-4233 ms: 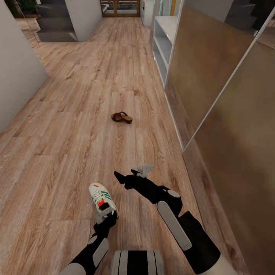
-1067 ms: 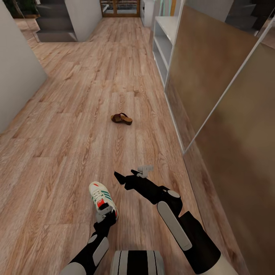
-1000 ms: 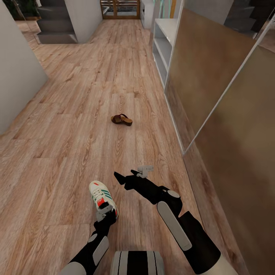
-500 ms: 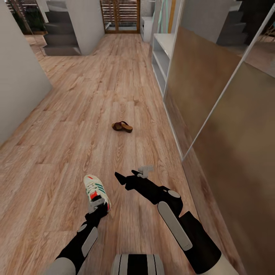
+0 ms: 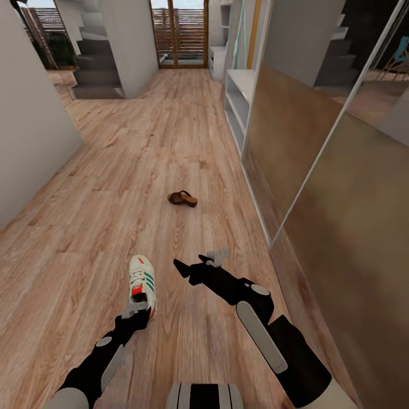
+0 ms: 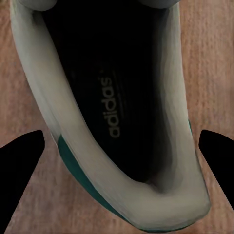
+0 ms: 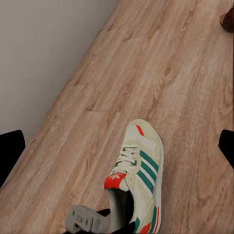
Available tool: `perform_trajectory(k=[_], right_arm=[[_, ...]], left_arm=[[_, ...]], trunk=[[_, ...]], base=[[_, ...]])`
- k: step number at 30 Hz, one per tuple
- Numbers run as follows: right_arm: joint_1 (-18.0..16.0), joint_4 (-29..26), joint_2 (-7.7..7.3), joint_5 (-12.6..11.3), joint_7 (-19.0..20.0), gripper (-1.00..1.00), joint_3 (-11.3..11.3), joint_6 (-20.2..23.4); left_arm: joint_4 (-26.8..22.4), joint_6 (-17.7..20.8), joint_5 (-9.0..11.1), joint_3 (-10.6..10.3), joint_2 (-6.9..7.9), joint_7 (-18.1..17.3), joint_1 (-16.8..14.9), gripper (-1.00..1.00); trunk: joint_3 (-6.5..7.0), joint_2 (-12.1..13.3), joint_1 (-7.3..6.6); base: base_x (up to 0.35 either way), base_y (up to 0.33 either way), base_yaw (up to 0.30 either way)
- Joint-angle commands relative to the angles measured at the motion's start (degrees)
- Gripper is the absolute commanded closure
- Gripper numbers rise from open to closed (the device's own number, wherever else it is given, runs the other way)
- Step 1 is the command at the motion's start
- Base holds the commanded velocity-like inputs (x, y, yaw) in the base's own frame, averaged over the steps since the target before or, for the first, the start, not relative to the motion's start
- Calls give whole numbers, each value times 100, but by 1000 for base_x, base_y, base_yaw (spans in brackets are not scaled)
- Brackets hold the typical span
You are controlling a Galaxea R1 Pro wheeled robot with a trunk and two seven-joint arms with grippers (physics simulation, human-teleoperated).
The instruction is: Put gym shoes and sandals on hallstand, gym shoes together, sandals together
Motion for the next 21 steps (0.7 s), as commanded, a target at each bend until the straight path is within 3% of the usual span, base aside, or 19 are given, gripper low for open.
perform_trajectory(k=[1,4,5,7,9,10,21], right_arm=[[-2,-2,-1,27,5,-100,-4,26],[-2,0,-4,85,-6,-100,-5,26],[-2,4,-5,104,-12,-100,-6,26],[-2,7,-5,111,-13,-100,-1,26],[4,18,-5,118,-11,-100,2,26],[7,96,-4,136,3,-100,19,16],[12,215,-4,147,11,-100,254,-8]], left_arm=[[9,-15,44,11,77,-91,5,100],[30,-28,24,6,267,-269,12,100],[63,-44,9,8,461,-607,15,100],[74,-51,12,13,593,-839,41,100],[68,-61,42,51,774,-1136,189,100],[25,-91,76,92,984,-1292,440,100],[11,-94,80,99,1007,-1297,495,100]], trunk=[[19,0,-3],[86,4,-11],[108,6,-14],[152,8,-19],[196,11,-24],[224,12,-26],[554,66,-74]], base=[[0,0,0],[0,0,0],[0,0,0],[0,0,0],[0,0,0],[0,0,-22],[0,0,-57]])
